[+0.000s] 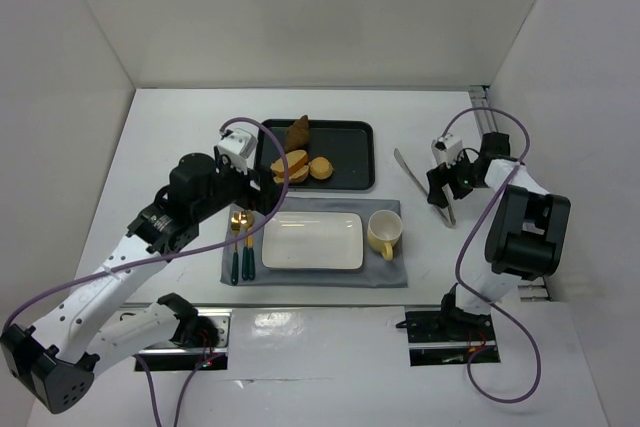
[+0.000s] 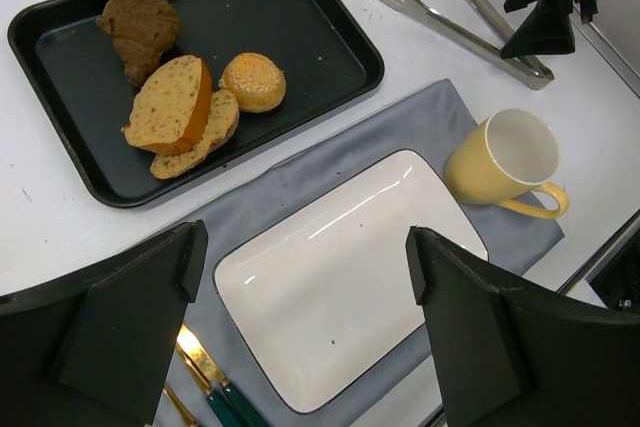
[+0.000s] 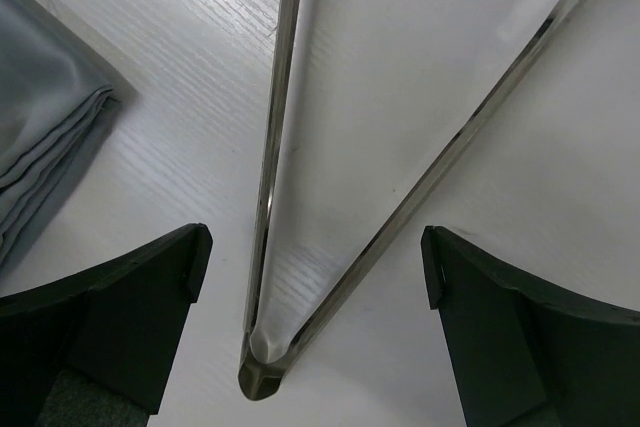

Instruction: Place the bread

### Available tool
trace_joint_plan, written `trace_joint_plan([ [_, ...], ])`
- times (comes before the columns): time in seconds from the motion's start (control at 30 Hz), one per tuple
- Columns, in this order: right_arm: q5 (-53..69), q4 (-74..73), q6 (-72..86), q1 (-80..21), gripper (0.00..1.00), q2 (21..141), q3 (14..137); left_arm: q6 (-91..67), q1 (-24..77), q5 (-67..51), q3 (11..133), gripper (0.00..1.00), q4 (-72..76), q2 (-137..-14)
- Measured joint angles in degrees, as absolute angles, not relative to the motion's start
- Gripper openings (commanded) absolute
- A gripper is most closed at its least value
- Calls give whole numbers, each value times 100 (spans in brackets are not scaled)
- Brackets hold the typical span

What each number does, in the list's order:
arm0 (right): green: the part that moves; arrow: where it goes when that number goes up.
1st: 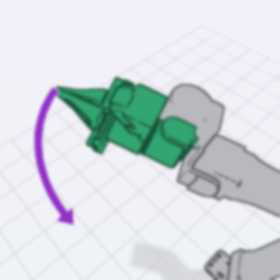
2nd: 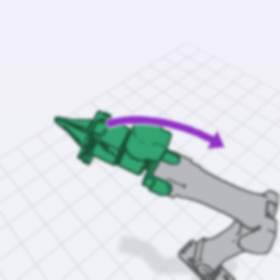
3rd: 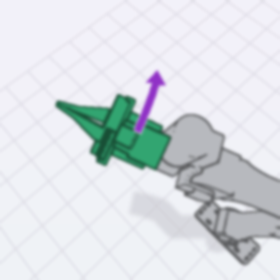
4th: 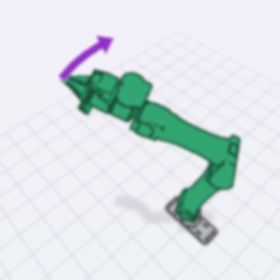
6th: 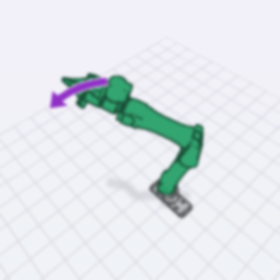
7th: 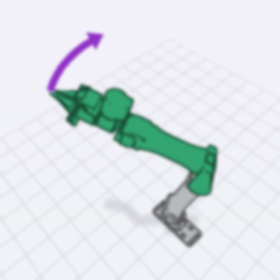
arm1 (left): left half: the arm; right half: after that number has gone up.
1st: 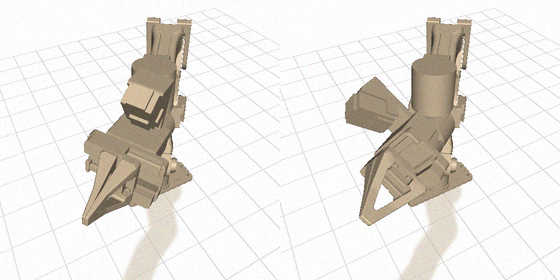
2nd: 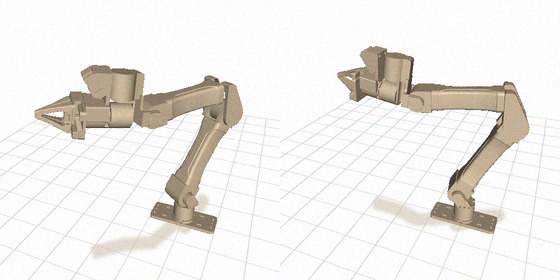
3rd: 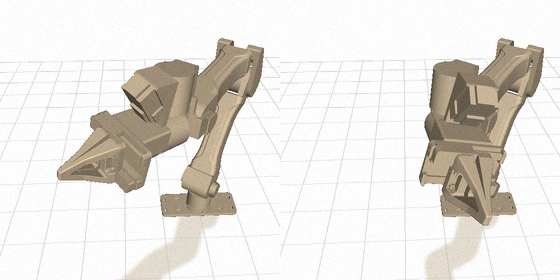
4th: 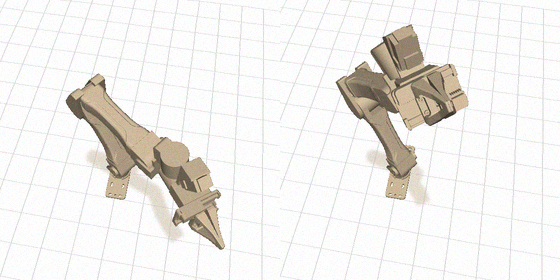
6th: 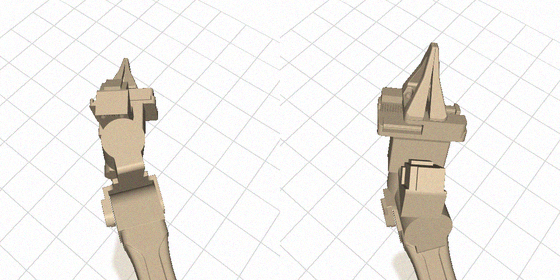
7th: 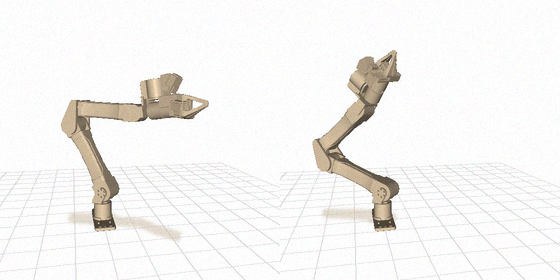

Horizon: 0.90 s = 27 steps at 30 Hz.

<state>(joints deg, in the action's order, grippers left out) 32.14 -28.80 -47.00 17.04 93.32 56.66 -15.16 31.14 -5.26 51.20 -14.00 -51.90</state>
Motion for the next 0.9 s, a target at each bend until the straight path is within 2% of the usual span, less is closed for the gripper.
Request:
trace_joint_plan([
  [0.57, 3168, -2211, -4497, 1662, 100, 9837, 5662, -1511, 3114, -523, 5046, 100, -1389, -5247],
  [0.87, 2860, -1706, -4287, 1280, 100, 9929, 5474, -1511, 3114, -523, 5035, 100, -1382, -5247],
  [0.9, 2818, -1678, -4276, 1249, 97, 9939, 5474, -1511, 3114, -523, 5035, 100, -1380, -5247],
])
